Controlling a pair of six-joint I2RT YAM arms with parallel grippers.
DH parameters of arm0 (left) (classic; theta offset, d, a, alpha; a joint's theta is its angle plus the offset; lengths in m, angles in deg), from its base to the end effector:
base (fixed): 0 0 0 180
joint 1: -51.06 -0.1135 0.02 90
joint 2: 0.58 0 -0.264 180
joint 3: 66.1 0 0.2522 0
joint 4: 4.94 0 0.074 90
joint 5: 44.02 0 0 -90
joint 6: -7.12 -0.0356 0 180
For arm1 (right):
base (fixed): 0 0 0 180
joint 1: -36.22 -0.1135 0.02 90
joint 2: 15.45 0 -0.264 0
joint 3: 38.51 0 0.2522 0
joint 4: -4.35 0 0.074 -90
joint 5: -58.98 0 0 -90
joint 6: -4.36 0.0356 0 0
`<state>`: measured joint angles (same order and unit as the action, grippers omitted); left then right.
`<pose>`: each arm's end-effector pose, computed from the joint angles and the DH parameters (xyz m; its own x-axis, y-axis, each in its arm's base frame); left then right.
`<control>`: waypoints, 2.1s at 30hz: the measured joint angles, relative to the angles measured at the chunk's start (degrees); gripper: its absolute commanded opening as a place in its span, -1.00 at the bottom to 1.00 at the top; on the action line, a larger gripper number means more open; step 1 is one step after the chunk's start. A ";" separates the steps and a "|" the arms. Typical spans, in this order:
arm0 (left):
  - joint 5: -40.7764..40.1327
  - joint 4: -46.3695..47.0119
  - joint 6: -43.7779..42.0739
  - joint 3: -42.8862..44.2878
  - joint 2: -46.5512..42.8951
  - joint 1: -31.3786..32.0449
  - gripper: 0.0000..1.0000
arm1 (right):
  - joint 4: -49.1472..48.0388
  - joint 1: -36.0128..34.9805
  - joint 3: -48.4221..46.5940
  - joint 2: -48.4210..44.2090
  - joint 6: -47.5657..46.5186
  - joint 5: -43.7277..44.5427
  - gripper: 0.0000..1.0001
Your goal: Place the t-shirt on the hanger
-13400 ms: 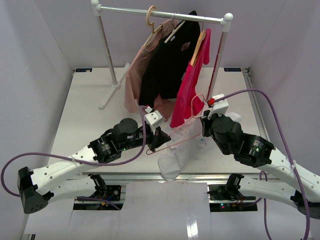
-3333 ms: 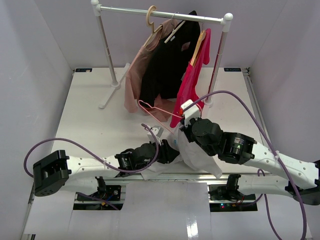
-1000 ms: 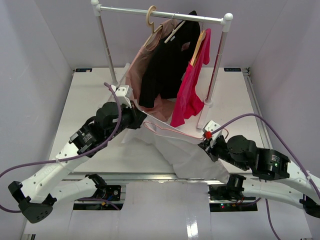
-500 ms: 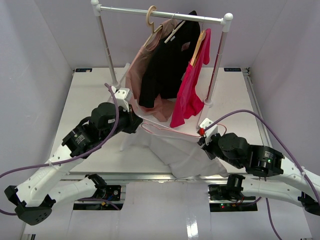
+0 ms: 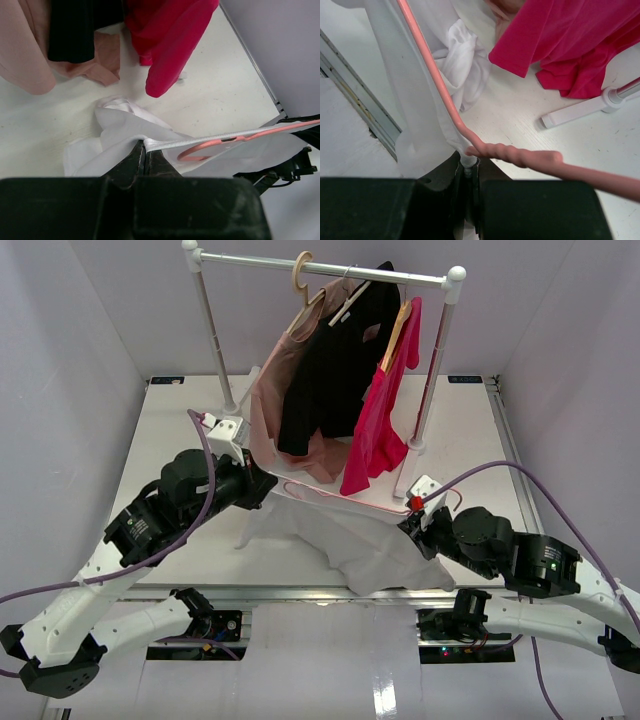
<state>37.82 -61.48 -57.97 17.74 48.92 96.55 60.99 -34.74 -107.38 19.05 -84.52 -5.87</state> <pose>0.1143 -0.1091 0.4152 -0.4988 -0.0874 -0.8623 0.4451 0.8279 -0.3413 0.0498 0.0980 0.3652 -0.1378 -0.3451 -0.9284 -0.7248 0.6739 -0.1429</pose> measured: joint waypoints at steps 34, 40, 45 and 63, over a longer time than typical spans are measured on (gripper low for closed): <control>13.75 -3.65 -4.40 8.65 11.66 -0.66 -1.00 | -1.16 0.00 -3.30 16.65 -0.03 0.02 -0.84; 18.32 -3.15 -5.18 7.35 12.88 -0.73 -0.92 | -6.99 0.00 -3.28 16.27 -0.26 0.38 -0.84; 21.86 -2.98 -5.41 8.23 16.98 -0.76 -0.42 | -10.10 0.02 -3.57 17.72 -0.22 -0.55 -0.84; 40.45 6.51 -10.38 7.53 14.53 -0.79 0.31 | -13.98 0.00 -5.68 17.97 -3.77 -12.60 -0.85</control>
<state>78.26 -54.97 -68.35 25.27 63.46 95.77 47.01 -34.74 -113.06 37.01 -88.29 -18.47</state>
